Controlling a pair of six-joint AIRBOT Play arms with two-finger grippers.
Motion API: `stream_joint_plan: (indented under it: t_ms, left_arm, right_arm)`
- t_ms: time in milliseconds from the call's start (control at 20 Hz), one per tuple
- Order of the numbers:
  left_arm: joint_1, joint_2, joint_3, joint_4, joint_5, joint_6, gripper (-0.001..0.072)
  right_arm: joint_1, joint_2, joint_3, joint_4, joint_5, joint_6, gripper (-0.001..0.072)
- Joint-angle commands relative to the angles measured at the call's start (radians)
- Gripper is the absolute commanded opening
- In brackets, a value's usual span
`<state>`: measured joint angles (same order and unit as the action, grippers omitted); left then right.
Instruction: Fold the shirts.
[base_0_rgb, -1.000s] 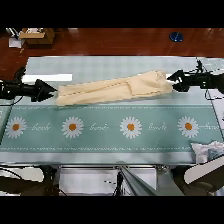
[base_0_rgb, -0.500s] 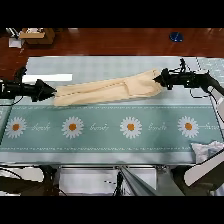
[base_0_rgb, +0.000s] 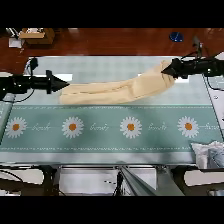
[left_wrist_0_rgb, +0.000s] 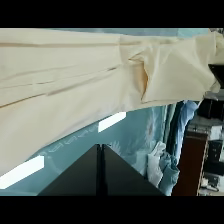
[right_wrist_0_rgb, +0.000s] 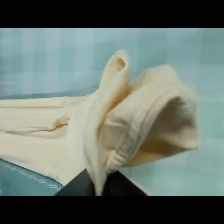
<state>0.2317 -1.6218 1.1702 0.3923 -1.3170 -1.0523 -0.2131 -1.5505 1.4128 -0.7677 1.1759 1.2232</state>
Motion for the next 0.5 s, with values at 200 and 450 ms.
stream_joint_plan:
  t_ms: [200,450]
  left_arm:
    - [-0.378,0.005,0.000,-0.046,0.108,0.000,0.0020]
    - [-0.604,-0.004,0.000,-0.047,0.326,-0.070,0.0021]
  right_arm:
    - [0.001,0.235,0.001,-0.186,0.169,0.113,0.0035]
    - [0.001,0.327,0.001,-0.186,0.199,0.163,0.0035]
